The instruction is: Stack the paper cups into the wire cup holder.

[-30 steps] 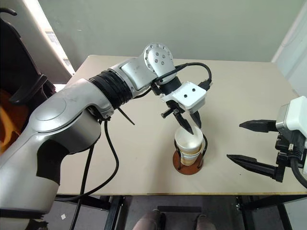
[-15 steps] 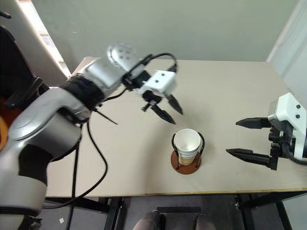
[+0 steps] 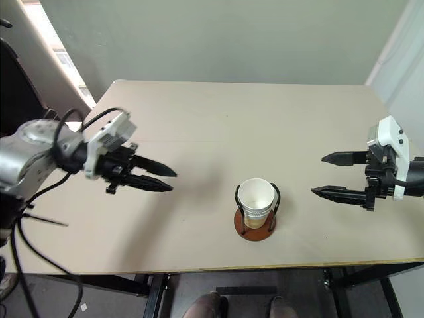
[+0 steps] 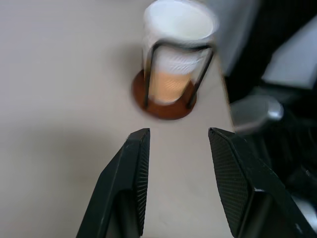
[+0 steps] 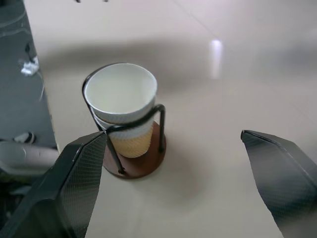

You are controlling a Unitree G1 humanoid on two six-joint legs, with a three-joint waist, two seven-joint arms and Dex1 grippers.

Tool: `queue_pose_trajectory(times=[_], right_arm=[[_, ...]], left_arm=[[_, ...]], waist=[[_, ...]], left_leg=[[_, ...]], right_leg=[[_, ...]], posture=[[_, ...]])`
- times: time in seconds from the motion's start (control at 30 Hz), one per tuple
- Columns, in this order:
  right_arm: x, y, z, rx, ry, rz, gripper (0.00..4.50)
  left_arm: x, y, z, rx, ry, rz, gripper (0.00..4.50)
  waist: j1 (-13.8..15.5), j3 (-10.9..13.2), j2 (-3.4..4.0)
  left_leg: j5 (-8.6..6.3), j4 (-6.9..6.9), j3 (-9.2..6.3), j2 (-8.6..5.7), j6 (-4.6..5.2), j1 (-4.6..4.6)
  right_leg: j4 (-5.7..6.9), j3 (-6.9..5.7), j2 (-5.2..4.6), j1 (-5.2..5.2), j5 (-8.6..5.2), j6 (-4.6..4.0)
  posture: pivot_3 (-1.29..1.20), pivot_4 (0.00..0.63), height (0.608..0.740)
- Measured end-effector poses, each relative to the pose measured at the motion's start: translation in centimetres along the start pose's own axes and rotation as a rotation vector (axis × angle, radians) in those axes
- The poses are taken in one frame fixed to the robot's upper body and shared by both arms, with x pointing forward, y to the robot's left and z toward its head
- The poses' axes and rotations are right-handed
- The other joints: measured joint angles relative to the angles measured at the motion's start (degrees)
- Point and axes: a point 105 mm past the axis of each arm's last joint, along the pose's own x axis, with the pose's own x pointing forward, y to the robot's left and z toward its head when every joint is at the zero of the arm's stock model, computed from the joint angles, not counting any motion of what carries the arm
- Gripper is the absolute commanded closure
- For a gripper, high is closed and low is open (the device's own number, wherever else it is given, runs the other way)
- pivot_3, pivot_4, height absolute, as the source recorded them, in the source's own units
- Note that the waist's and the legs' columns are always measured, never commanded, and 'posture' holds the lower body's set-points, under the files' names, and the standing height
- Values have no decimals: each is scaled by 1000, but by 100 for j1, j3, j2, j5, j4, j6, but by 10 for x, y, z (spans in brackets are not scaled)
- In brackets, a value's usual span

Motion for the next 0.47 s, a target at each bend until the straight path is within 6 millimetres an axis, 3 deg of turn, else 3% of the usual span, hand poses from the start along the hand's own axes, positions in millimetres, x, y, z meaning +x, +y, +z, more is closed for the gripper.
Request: queue_pose_trajectory(times=[0.33,0.47], right_arm=[[0,-7,-19,55,31,-2,0],[2,-10,-24,73,32,-4,0]], left_arm=[[-43,9,-41,-197,-64,321,2519],[-52,11,-45,-206,-88,381,2519]], waist=[[-57,1,-6],[-77,1,-7]], left_leg=[[3,-108,1,12,-18,96],[24,-155,1,16,-29,119]], right_leg=[[70,3,8,9,-24,-86],[70,4,13,7,-19,-108]], posture=[[0,150,740],[0,150,740]])
